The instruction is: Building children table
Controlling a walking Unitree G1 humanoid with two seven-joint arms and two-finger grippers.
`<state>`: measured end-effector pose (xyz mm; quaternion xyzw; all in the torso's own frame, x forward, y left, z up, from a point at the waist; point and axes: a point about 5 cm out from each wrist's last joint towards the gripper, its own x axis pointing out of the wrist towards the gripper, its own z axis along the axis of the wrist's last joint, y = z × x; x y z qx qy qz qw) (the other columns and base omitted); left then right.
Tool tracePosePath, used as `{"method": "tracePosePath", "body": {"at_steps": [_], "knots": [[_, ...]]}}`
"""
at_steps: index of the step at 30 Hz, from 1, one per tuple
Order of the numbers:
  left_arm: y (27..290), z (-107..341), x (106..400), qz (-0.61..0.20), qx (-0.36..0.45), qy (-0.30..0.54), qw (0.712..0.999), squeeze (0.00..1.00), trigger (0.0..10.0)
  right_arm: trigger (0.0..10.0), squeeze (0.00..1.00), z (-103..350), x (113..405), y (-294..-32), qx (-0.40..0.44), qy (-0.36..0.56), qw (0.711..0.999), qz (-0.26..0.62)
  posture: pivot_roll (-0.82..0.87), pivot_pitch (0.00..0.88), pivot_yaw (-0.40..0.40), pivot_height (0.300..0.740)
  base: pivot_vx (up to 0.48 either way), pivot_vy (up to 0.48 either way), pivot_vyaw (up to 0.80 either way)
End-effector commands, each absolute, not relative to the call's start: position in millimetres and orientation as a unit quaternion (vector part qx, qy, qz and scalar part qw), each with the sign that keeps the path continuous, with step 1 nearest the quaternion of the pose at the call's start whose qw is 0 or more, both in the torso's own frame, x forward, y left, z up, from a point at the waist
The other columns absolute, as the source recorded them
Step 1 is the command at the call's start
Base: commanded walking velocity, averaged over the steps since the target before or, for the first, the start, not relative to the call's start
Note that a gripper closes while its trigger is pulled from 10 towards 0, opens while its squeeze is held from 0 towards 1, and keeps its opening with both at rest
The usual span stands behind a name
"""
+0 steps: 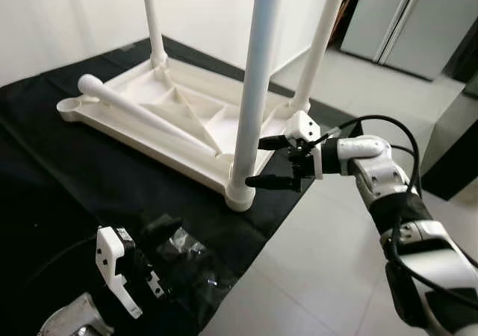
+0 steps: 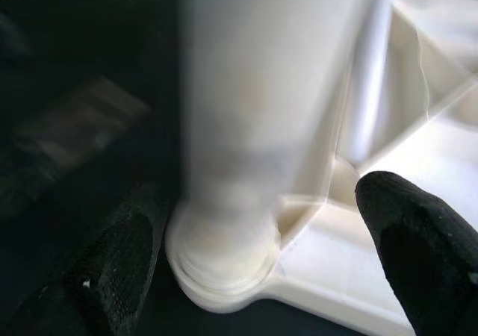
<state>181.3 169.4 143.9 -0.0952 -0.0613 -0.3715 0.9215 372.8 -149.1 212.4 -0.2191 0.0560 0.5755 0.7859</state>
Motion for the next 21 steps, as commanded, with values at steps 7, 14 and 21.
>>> {"method": "tracePosePath", "body": {"at_steps": [7, 14, 21], "knots": [[172, 145, 177, -0.38, -0.103, -0.062, 0.917, 0.0, 10.0, 0.0, 0.0, 225, 376, -162, -0.256, 0.061, 0.767, 0.585, 0.0, 0.107, -0.116, 0.74, 0.0, 0.0, 0.0], [173, 146, 177, -0.379, -0.107, -0.065, 0.917, 0.0, 10.0, 0.0, 0.0, 210, 369, -164, -0.232, 0.063, 0.75, 0.616, 0.0, 0.106, -0.116, 0.74, 0.0, 0.0, 0.0], [174, 145, 178, -0.376, -0.105, -0.062, 0.919, 0.0, 10.0, 0.0, 0.0, 174, 352, -155, -0.159, 0.023, 0.806, 0.57, -0.01, 0.104, -0.119, 0.74, 0.0, 0.0, 0.0]]}}
